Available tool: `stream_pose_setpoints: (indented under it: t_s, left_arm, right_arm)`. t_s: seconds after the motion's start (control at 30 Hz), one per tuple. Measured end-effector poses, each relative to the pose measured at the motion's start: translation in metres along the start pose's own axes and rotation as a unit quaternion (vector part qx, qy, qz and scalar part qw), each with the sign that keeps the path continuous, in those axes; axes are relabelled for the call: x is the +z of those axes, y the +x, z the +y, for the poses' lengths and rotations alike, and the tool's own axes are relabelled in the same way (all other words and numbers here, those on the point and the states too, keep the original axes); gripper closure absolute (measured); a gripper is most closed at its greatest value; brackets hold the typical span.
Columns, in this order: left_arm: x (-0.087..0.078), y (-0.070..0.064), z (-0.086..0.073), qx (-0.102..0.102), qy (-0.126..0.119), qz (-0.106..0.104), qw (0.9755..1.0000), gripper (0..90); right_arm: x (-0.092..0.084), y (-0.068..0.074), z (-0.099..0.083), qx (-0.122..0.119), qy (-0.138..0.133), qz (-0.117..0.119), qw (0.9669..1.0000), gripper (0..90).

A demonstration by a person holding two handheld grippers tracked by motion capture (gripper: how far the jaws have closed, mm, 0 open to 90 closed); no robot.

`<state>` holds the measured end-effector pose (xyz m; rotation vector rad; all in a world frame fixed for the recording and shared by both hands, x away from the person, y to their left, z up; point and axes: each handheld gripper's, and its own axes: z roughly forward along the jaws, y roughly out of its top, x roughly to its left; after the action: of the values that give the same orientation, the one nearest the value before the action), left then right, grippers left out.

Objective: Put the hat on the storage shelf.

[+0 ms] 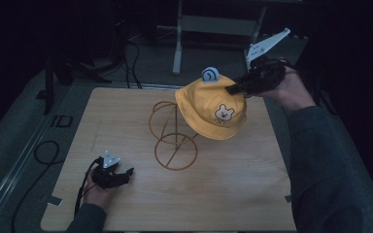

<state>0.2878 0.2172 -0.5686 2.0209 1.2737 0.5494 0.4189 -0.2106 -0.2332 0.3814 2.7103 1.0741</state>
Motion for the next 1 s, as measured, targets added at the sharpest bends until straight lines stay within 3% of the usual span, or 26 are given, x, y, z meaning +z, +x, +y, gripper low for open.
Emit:
stream_pose_setpoints:
  t_s: [1.0]
  left_arm:
    - [0.0, 0.0, 0.0, 0.001, 0.002, -0.001, 1.0, 32.0]
  right_arm:
    - [0.018, 0.008, 0.024, -0.011, -0.009, 0.007, 0.9999, 75.2]
